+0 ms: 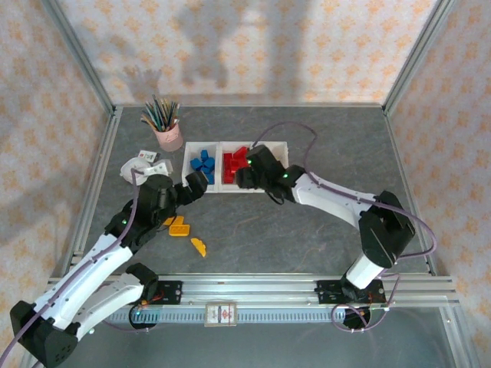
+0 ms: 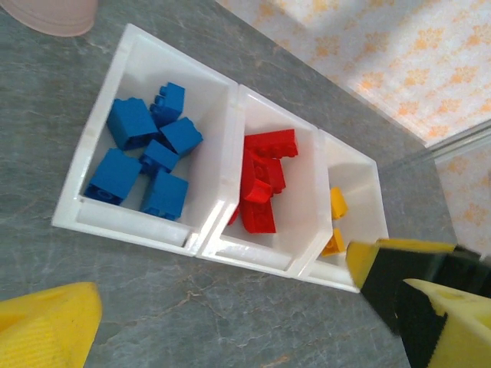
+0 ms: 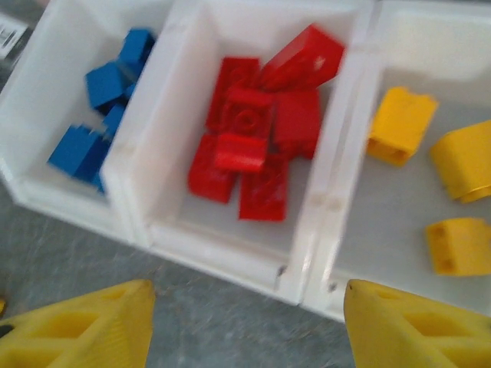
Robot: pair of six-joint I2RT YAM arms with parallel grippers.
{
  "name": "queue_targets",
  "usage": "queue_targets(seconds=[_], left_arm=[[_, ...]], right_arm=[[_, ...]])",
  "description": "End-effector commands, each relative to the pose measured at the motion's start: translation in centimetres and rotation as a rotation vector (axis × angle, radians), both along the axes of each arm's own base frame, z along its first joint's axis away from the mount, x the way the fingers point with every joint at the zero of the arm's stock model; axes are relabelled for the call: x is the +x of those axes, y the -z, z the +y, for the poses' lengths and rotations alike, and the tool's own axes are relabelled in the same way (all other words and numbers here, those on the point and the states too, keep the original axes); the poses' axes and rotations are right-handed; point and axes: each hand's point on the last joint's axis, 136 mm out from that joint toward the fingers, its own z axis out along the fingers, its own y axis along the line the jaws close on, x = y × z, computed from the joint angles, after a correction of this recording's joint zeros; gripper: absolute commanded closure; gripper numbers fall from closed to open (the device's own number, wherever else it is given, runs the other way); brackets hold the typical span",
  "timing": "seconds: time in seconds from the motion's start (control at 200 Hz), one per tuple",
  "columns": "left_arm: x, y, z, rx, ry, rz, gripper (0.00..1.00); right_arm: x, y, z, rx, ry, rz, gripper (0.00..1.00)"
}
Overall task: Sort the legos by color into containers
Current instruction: Pick up the lego from the bottom-center of the table.
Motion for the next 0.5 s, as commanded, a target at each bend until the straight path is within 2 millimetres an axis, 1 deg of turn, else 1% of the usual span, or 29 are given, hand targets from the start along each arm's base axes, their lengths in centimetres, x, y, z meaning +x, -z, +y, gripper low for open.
queue_targets(seconds=[0.0, 0.2, 0.345, 0.415, 0.495], left_arm=[[-1.4, 1.3, 2.0, 0.037, -0.066, 0.058, 0.01], [-3.3, 1.5, 3.8, 0.032, -0.126, 0.079, 0.01], [-4.4, 1.4, 4.9, 0.029, -0.166, 0.087, 0.01], [-4.8, 1.7, 5.5, 0.037, -0.192, 0.098, 0.01], [-5.3, 1.5, 6.0, 0.028, -0.217, 0.099, 0.01]], right_arm=[[-2.7, -0.2, 1.9, 0.016, -0.048, -0.001, 0.33], [-7.3, 0.8, 6.5, 0.039, -0.181, 0.017, 0.28], [-10.9, 2.3, 10.0, 0.052, -0.290, 0.045, 0.25], [-12.3, 3.0, 11.3, 0.057, -0.332, 0.050, 0.23], [-13.9, 3.8, 12.7, 0.065, -0.386, 0.076, 0.22]])
